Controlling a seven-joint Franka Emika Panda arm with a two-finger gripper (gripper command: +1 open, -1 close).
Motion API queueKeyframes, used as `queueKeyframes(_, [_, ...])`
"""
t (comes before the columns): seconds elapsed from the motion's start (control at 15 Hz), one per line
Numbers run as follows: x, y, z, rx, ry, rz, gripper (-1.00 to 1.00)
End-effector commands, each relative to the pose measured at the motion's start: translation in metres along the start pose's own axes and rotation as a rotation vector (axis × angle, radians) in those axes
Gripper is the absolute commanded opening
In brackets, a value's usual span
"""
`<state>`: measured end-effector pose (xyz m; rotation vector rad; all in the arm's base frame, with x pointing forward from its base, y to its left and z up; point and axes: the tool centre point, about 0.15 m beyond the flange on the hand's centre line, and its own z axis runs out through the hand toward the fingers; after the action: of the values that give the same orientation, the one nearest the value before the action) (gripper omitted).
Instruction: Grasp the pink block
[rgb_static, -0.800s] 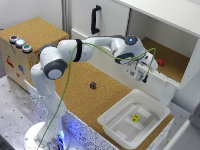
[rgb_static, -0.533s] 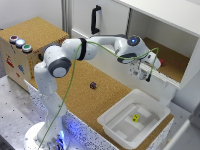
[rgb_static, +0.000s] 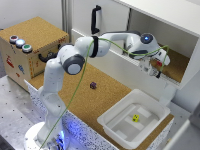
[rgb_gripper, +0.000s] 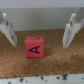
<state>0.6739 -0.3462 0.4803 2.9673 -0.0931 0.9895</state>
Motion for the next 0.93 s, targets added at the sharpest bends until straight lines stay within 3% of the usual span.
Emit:
queueKeyframes(0.0, [0.032, 0.006, 0.029, 0.091, -0.101, -0.010, 1.00])
queueKeyframes(0.33, [0.027, -0.004, 0.043, 0.044, -0.135, 0.012, 1.00])
queueKeyframes(0.4, [0.026, -0.004, 0.045, 0.028, -0.122, 0.030, -1.00])
queueKeyframes(0.87, [0.026, -0.013, 0.033, 0.023, -0.060, 0.031, -1.00])
